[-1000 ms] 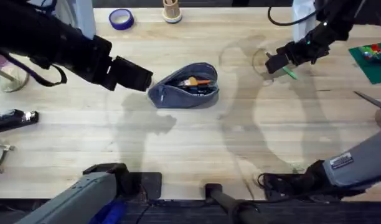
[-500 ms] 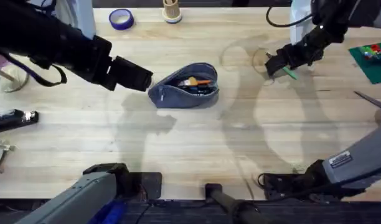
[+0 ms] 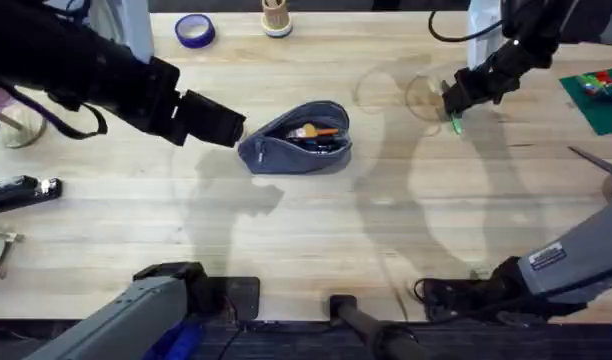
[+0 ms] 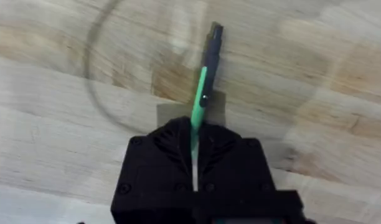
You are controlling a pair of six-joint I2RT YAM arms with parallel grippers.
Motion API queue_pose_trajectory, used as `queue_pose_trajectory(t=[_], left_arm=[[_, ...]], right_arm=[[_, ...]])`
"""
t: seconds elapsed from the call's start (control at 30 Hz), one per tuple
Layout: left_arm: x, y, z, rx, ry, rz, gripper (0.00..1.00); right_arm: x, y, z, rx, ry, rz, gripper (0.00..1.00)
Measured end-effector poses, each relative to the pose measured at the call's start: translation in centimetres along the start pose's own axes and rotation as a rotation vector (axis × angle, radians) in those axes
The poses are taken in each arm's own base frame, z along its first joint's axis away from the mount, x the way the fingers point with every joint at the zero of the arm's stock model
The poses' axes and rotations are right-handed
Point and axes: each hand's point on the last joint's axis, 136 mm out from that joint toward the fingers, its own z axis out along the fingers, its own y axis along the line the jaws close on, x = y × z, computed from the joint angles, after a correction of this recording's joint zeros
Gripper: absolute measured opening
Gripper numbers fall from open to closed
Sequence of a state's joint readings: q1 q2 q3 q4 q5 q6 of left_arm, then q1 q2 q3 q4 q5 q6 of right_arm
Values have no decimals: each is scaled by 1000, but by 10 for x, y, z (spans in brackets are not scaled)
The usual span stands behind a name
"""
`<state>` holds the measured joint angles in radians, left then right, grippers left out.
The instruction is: Unzip the bag, pick up the pens from the table one at a time and place them inside, then zip the bag closed.
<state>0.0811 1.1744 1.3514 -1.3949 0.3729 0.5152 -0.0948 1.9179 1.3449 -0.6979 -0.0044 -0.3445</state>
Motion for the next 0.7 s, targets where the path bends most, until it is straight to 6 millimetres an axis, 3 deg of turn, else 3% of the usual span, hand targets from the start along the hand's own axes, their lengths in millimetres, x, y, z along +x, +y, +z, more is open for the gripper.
queue_pose_trajectory(t=[0.43, 0.7], left_arm=[[0, 0, 0, 0, 0, 0, 995], [0, 0, 0, 0, 0, 0, 995]], right_arm=[[-2, -1, -1, 6, -4, 0, 34], [-16, 4, -7, 10, -31, -56, 34]])
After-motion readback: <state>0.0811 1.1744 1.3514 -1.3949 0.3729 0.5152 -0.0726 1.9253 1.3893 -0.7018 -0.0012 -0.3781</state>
